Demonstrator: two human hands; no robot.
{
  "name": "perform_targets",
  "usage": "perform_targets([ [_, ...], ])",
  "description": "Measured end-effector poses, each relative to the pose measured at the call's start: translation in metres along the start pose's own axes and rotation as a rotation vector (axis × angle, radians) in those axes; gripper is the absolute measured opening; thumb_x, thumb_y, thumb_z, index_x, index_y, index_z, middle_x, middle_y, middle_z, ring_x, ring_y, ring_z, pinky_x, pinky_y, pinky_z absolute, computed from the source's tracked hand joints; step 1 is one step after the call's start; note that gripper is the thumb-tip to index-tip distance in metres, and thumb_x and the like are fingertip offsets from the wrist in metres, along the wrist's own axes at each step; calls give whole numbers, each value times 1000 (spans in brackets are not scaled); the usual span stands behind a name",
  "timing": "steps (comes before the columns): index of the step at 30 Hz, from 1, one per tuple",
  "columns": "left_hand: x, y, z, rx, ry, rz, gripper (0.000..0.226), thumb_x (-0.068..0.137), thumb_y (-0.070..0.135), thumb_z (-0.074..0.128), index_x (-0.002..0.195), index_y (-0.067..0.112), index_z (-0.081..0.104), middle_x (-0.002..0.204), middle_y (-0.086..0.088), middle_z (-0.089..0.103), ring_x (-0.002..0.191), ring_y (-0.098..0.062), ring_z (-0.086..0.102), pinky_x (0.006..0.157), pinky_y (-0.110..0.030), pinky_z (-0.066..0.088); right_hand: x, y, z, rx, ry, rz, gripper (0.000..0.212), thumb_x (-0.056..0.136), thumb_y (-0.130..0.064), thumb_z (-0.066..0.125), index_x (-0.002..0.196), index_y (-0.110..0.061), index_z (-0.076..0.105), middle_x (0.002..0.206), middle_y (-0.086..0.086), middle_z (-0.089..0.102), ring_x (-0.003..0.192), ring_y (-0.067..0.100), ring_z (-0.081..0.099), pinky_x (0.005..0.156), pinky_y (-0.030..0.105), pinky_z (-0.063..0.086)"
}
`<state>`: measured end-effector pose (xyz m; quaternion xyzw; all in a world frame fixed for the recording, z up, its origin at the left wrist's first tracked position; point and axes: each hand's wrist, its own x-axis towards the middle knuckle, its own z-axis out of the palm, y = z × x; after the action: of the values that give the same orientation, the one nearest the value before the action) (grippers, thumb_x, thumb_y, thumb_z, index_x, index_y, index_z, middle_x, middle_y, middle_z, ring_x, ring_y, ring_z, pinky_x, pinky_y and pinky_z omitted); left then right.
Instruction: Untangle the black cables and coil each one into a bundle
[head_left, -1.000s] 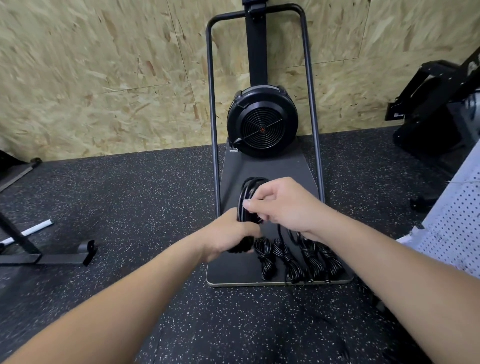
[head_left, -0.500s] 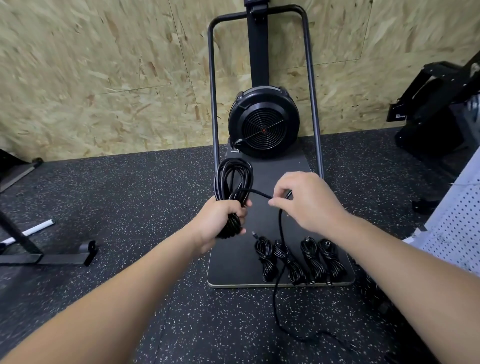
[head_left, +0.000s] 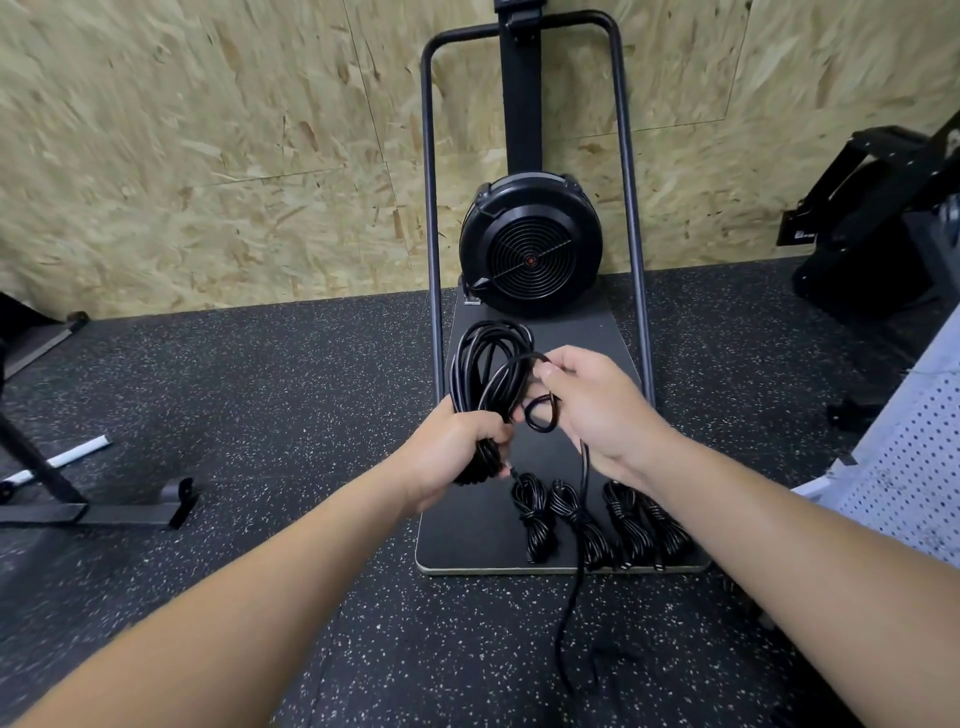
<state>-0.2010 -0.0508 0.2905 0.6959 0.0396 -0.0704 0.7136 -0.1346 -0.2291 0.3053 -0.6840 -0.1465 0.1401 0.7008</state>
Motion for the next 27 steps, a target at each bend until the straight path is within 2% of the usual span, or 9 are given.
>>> perform_targets([
  [2, 0, -1, 1, 52, 46, 21, 17, 89, 0, 66, 103, 8, 71, 84, -13, 54, 71, -21, 55, 70, -40, 57, 1, -2, -2, 164, -65, 66, 25, 116, -6, 45, 119, 14, 61, 113, 41, 72, 93, 47, 72, 96, 55, 59],
  [4, 1, -2, 0, 73, 68, 28, 8, 95, 4, 69, 99, 11, 71, 83, -12, 53, 71, -20, 54, 71, -41, 56, 2, -4, -11, 162, -113, 130, 22, 115, -3, 47, 114, 13, 63, 110, 35, 76, 105, 45, 79, 102, 52, 62],
  [8, 3, 1, -8, 77, 129, 53, 6, 98, 12, 73, 99, 9, 68, 81, -11, 50, 71, -21, 51, 69, -39, 56, -1, -8, -28, -300, -216, 167, 21, 112, -8, 51, 104, 7, 63, 90, 28, 78, 93, 33, 83, 64, 28, 55],
  [11, 2, 4, -12, 38, 154, 62, 12, 90, 14, 73, 101, 11, 71, 80, -10, 50, 71, -21, 52, 68, -37, 56, -5, -9, -27, -624, -307, 61, 23, 115, -17, 46, 105, -5, 62, 84, 6, 81, 74, 8, 76, 53, 28, 42],
  [13, 2, 4, -13, 29, 163, 62, 17, 86, 15, 72, 102, 11, 72, 80, -9, 50, 69, -21, 52, 67, -37, 56, -4, -3, -28, -822, -318, -87, 26, 115, -25, 47, 97, -17, 64, 100, -6, 80, 64, 4, 59, 63, 35, 46],
  [16, 1, 3, -12, 30, 156, 47, 17, 85, 14, 72, 101, 10, 72, 80, -10, 50, 68, -21, 51, 67, -37, 56, 4, 7, -31, -1154, -262, -286, 25, 112, -29, 57, 91, -24, 69, 124, -11, 60, 107, 14, 54, 98, 39, 44],
  [18, 2, -1, -10, 37, 153, 31, 14, 86, 11, 72, 100, 10, 74, 80, -9, 52, 69, -21, 52, 68, -38, 57, 10, 10, -27, -1278, -153, -344, 20, 111, -16, 58, 96, -16, 72, 115, -6, 57, 105, 22, 55, 90, 37, 47],
  [22, 4, -5, -5, 74, 148, 15, 13, 88, 8, 70, 99, 9, 76, 79, -9, 58, 72, -24, 55, 72, -41, 58, 8, 11, -15, -1092, 53, -214, 23, 106, -3, 50, 95, -17, 64, 96, -6, 68, 83, 27, 65, 67, 40, 53],
  [27, 4, -2, 3, 146, 119, 83, 8, 92, 6, 68, 98, 3, 73, 83, -13, 56, 78, -29, 54, 68, -42, 60, 5, 0, -7, -678, 34, -117, 29, 114, -19, 42, 101, -21, 68, 98, -3, 74, 95, 22, 70, 85, 45, 57],
])
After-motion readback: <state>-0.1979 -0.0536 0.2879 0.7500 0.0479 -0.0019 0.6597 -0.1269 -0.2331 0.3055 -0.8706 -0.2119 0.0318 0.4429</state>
